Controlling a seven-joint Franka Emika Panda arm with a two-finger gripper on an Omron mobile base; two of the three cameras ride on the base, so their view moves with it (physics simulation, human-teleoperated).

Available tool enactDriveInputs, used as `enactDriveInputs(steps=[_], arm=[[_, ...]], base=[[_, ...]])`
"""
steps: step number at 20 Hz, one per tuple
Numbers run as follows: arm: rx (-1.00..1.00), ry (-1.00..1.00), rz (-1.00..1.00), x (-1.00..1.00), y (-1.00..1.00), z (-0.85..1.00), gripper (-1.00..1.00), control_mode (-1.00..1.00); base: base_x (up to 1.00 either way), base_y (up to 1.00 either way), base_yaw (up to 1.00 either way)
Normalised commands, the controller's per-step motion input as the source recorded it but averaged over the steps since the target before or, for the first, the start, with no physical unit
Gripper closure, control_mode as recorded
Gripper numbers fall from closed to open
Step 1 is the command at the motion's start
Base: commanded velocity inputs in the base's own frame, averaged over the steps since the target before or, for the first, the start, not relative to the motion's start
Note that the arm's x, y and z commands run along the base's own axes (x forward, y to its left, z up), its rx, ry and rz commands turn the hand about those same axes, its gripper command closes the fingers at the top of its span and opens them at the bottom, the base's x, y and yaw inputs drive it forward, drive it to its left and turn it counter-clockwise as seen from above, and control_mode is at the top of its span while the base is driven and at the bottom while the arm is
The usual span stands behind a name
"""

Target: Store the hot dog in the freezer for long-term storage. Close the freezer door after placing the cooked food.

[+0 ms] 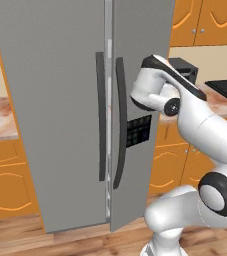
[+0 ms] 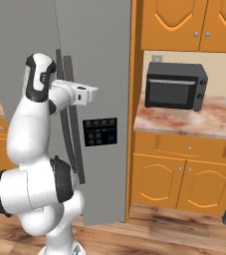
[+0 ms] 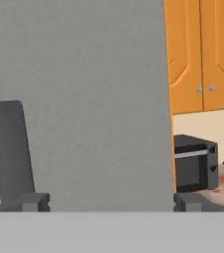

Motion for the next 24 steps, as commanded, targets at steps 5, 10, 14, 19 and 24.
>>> enactDriveInputs(steps=[5, 10, 14, 19, 24], arm=[[-0.12, -0.41, 0.0, 0.41, 0.02, 1.0, -1.0, -1.0], [-0.02, -0.05, -0.08, 0.45, 0.06, 0.89, -1.0, -1.0], [-0.23, 0.04, -0.2, -0.25, 0.49, 0.62, -1.0, -1.0], [-0.35, -0.05, -0.17, -0.59, -0.07, 0.71, -1.0, -1.0], [-0.21, 0.04, 0.05, -0.42, -0.36, 0.94, -1.0, -1.0]], base=[[0.0, 0.0, 0.0], [0.0, 0.0, 0.0], [0.0, 0.0, 0.0], [0.0, 0.0, 0.0], [0.0, 0.0, 0.0]])
